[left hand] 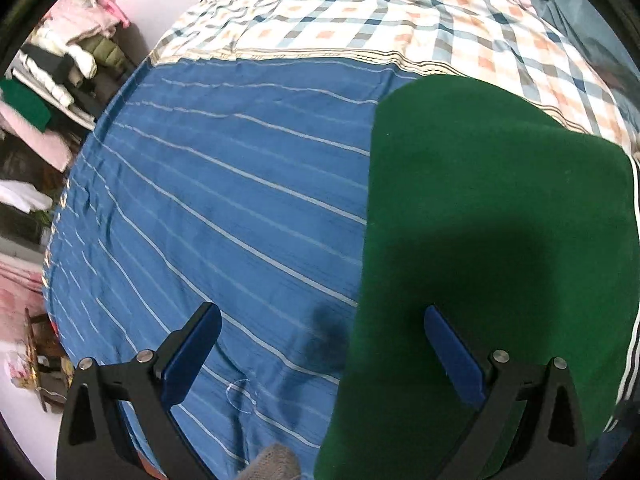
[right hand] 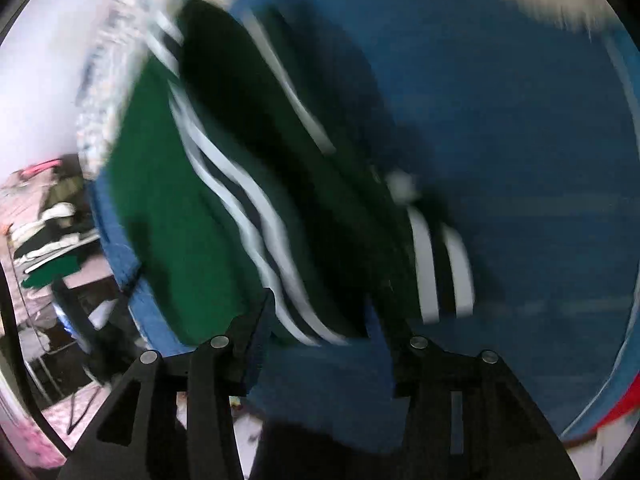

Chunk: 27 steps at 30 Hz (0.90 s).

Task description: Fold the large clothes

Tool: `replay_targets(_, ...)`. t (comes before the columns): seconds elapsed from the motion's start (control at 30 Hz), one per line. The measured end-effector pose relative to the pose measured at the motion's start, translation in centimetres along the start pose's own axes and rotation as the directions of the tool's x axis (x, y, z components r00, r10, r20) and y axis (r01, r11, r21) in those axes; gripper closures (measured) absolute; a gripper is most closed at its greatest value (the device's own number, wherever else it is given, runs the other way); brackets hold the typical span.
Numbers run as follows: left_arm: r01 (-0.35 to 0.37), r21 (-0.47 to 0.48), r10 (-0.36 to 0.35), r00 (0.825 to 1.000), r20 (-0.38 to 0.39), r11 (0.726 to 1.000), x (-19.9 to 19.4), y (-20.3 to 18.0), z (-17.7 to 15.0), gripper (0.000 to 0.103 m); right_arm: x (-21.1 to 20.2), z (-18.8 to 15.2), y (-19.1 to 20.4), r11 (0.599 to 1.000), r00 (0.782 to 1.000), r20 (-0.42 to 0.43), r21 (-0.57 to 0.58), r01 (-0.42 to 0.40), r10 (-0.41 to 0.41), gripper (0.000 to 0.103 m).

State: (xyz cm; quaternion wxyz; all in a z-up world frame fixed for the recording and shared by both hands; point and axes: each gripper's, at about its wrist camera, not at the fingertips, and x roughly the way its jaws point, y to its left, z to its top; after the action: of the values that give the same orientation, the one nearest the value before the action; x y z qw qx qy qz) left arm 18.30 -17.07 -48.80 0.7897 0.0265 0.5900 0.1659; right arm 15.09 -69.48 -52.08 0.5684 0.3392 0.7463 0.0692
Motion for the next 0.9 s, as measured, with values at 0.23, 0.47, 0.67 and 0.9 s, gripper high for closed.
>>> replay_targets(0.23, -0.001, 0.040, 0.000, 1.000, 0.010, 0.999, -1.4, 0.3, -0.1, 0.000, -3.2, -2.5, 1.8, 0.999, 0.974, 0.225, -0.041, 0.027, -0.017, 0.101)
replay_targets(0.47, -0.040, 0.055, 0.041, 0.999, -0.020, 0.998, -0.5, 0.1, 0.6, 0.000, -0.5, -1.4, -1.7, 0.984, 0.972, 0.163, 0.073, 0.161, -0.171, 0.101)
replay_targets(0.67, -0.043, 0.022, 0.042, 0.999, 0.035, 0.999, -0.8, 0.6, 4.3, 0.000, -3.7, -0.5, 3.1, 0.981, 0.962, 0.206, -0.035, 0.192, -0.181, 0.053)
replay_targets(0.9, -0.079, 0.024, 0.077, 0.994, 0.083, 0.997, 1.9, -1.2, 9.7, 0.000, -5.5, 6.7, 7.4, 0.980, 0.937, 0.348, -0.195, 0.049, 0.023, 0.032)
